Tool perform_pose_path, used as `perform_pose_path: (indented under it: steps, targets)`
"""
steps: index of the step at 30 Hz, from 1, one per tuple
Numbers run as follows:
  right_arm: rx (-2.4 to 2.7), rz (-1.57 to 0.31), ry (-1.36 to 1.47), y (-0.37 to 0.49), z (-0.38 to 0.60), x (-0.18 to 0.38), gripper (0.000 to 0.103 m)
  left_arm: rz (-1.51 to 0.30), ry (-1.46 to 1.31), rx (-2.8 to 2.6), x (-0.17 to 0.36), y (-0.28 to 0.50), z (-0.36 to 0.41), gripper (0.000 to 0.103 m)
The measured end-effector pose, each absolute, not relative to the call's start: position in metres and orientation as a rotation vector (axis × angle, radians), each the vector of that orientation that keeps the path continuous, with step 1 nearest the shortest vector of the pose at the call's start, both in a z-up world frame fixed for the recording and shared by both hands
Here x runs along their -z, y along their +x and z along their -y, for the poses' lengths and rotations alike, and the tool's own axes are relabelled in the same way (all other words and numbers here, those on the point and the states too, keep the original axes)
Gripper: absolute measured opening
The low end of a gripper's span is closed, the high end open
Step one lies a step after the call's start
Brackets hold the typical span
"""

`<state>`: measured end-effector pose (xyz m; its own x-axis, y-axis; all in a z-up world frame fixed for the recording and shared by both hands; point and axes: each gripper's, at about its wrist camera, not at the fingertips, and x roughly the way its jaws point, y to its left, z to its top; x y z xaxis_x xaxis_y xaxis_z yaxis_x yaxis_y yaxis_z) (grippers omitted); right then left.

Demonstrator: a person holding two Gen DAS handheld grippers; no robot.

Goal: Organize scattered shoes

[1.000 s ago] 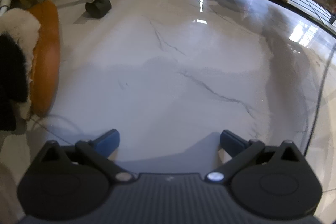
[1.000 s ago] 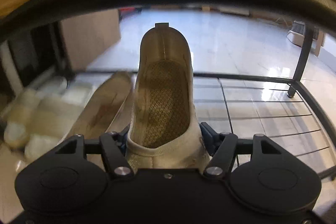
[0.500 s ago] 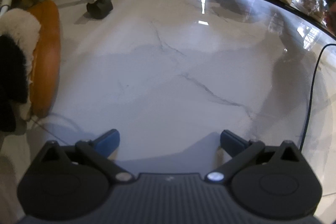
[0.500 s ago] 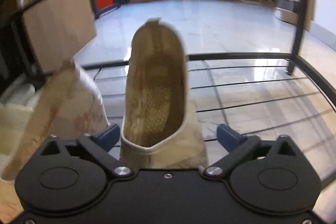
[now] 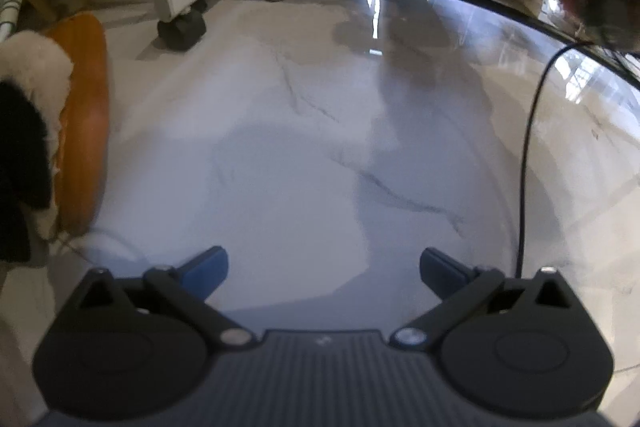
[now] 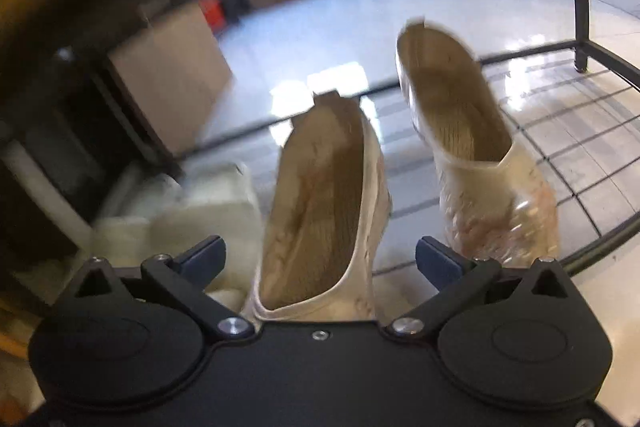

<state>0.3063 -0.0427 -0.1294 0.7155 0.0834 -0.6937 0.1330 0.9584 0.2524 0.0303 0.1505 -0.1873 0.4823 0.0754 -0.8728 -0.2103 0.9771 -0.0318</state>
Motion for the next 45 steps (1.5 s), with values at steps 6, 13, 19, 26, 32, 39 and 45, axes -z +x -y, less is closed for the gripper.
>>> perform_pose_path:
  steps: [6, 13, 19, 26, 32, 39, 45]
  targets:
    - [-0.044, -0.869, 0.268, 0.321, 0.040, 0.150, 0.075, -1.082, -0.175, -0.210, 0.194, 0.030, -0.160, 0.102]
    - [-0.143, -0.703, 0.238, 0.303, 0.057, 0.140, 0.072, -1.074, -0.158, -0.193, 0.193, 0.028, -0.157, 0.102]
    - [-0.230, -0.615, 0.140, 0.334, 0.069, 0.142, 0.072, -1.084, -0.150, -0.207, 0.196, 0.029, -0.159, 0.102]
    - [-0.267, -0.649, 0.036, 0.361, 0.053, 0.157, 0.071, -1.074, -0.140, -0.214, 0.197, 0.028, -0.157, 0.102]
    - [-0.282, -0.652, 0.076, 0.355, 0.058, 0.152, 0.087, -1.085, -0.145, -0.208, 0.196, 0.028, -0.155, 0.102]
    - [-0.265, -0.434, 0.064, 0.285, 0.091, 0.111, 0.100, -1.087, -0.141, -0.191, 0.196, 0.025, -0.151, 0.102]
    - [-0.044, -0.453, -0.075, 0.296, 0.122, 0.101, 0.103, -1.086, -0.134, -0.194, 0.197, 0.026, -0.150, 0.102]
